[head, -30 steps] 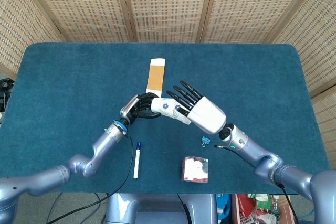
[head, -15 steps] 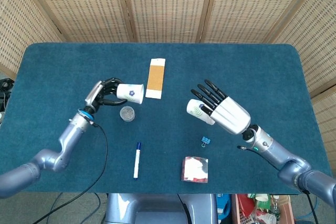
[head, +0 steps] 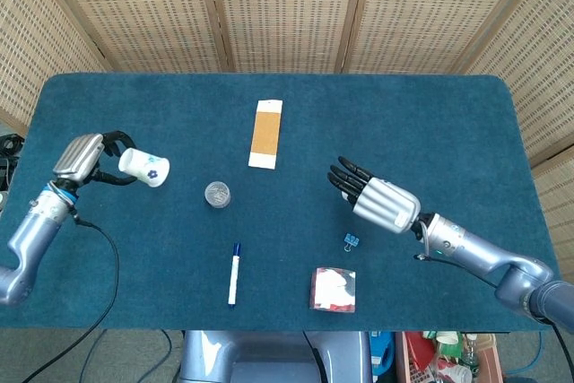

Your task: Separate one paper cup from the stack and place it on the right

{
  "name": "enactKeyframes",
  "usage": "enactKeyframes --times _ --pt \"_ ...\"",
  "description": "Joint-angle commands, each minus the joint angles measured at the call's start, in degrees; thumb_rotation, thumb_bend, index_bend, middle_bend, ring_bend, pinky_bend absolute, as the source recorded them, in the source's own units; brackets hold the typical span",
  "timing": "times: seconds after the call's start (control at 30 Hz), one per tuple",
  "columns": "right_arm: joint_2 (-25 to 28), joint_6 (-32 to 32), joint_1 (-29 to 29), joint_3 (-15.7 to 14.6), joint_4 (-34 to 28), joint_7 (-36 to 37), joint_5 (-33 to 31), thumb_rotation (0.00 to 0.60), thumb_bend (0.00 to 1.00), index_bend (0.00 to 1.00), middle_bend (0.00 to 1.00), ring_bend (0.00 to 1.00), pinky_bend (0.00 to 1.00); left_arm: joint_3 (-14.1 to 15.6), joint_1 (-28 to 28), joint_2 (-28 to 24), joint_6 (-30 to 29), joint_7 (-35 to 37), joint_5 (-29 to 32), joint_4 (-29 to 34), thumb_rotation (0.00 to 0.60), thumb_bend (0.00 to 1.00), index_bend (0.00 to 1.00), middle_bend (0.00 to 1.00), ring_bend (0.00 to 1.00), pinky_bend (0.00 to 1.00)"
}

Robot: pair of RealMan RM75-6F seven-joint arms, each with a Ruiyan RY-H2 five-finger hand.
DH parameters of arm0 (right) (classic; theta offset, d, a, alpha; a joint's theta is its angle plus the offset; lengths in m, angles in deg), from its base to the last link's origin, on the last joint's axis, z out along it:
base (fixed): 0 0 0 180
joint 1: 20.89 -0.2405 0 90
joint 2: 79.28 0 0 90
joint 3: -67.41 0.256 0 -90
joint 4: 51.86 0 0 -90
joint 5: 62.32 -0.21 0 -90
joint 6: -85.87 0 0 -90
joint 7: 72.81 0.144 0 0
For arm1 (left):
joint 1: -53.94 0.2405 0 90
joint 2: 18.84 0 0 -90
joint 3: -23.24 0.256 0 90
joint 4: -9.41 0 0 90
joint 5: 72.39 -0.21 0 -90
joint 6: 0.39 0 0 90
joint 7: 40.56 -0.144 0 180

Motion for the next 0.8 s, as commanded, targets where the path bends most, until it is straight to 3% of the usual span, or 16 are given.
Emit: enactKeyframes --times 0.03,0.37,0.5,0.53,0.6,0.67,0.73,0.8 --pt "1.6 4.5 -1.8 -1.0 -2.3 -3.6 0.8 0.6 0.54 0.7 0.2 0.04 0.06 3.3 1.8 -2.6 1.5 -10.0 2.4 0.6 0.6 0.03 0.49 0.43 0.45 0.37" --pt "0.8 13.5 -4.1 -1.9 -4.1 -7.0 0.0 0.6 0.54 0.7 0.18 0.03 0.09 4.5 3.8 1.5 -2.3 -21.3 5.7 -2.2 0.6 0.03 0.49 0.43 0.44 0.35" --pt "-0.2 15.0 -4.5 -1.4 -4.1 -7.4 -1.1 0.6 0.54 0.69 0.17 0.03 0.09 4.8 4.2 2.9 -2.6 -22.7 6.5 -2.7 0.6 0.03 0.49 0.39 0.38 0.31" --pt "-0.5 15.0 -4.5 -1.2 -4.0 -7.4 -1.4 0.6 0.54 0.66 0.17 0.03 0.09 4.9 4.2 3.1 -2.6 -22.8 6.7 -2.7 0.6 0.03 0.47 0.34 0.33 0.29" --pt "-1.3 14.9 -4.5 -0.7 -3.4 -7.5 -2.0 0.6 0.52 0.53 0.16 0.02 0.09 5.2 4.4 3.5 -2.1 -23.7 7.2 -2.7 0.6 0.03 0.33 0.2 0.21 0.22" --pt "-1.9 14.6 -4.4 -0.2 -3.0 -7.2 -2.7 0.6 0.37 0.32 0.13 0.01 0.09 5.4 4.3 3.6 -1.1 -24.2 7.8 -2.3 0.6 0.03 0.09 0.03 0.06 0.12" --pt "-3.1 13.7 -3.8 0.9 -2.5 -6.7 -4.3 0.6 0.18 0.2 0.09 0.0 0.07 5.6 4.1 3.0 0.5 -24.1 8.6 -1.0 0.6 0.03 0.0 0.0 0.0 0.08" --pt "-4.4 12.7 -3.0 2.2 -1.9 -6.4 -6.3 0.6 0.05 0.12 0.05 0.0 0.04 5.4 4.1 2.3 0.7 -23.5 9.0 0.4 0.6 0.03 0.0 0.0 0.0 0.05"
